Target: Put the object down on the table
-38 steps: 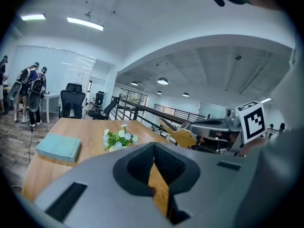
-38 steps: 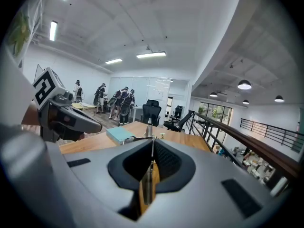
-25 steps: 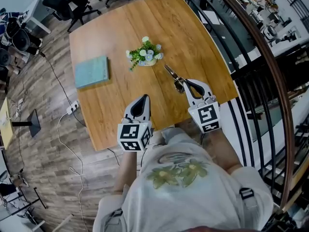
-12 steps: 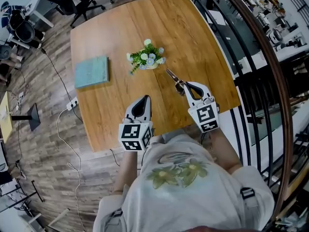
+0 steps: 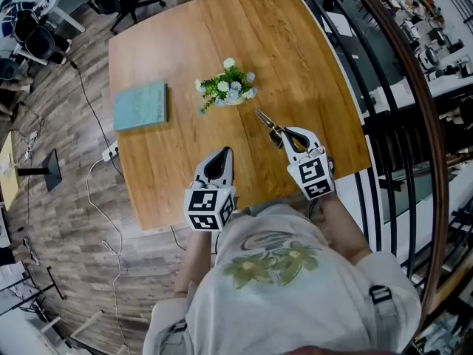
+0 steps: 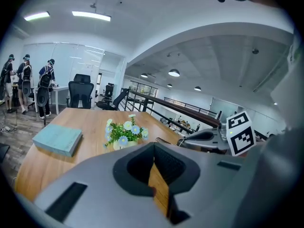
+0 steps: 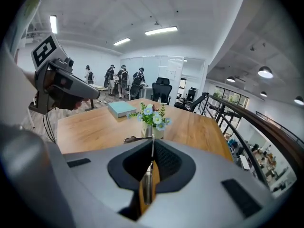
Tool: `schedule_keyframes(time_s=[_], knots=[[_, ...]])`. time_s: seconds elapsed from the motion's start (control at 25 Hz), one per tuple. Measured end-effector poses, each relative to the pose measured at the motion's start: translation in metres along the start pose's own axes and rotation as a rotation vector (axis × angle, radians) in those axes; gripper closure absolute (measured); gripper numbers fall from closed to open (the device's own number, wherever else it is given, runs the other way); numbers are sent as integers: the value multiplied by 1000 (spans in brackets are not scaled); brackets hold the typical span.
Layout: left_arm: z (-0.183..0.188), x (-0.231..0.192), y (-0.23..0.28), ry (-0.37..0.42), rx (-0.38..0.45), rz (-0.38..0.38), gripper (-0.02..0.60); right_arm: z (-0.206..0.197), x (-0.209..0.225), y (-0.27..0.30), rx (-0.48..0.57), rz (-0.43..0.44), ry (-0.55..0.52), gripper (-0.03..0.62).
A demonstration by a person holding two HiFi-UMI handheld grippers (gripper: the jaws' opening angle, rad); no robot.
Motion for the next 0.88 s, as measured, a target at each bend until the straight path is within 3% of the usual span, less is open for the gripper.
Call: schedule_keyframes(time_s=[0.88], knots=[[-8, -4, 17, -18, -46, 31, 565, -50, -9, 54, -140, 88, -5, 580]])
Point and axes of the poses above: the fingertips, and each gripper's own axes: y forward along the fingers, x to its right, z out of its top, the point moved 1 cm from there along -y, backward along the fingers, and after that the axes turned 6 degrees about -x, right-handed, at the moved point
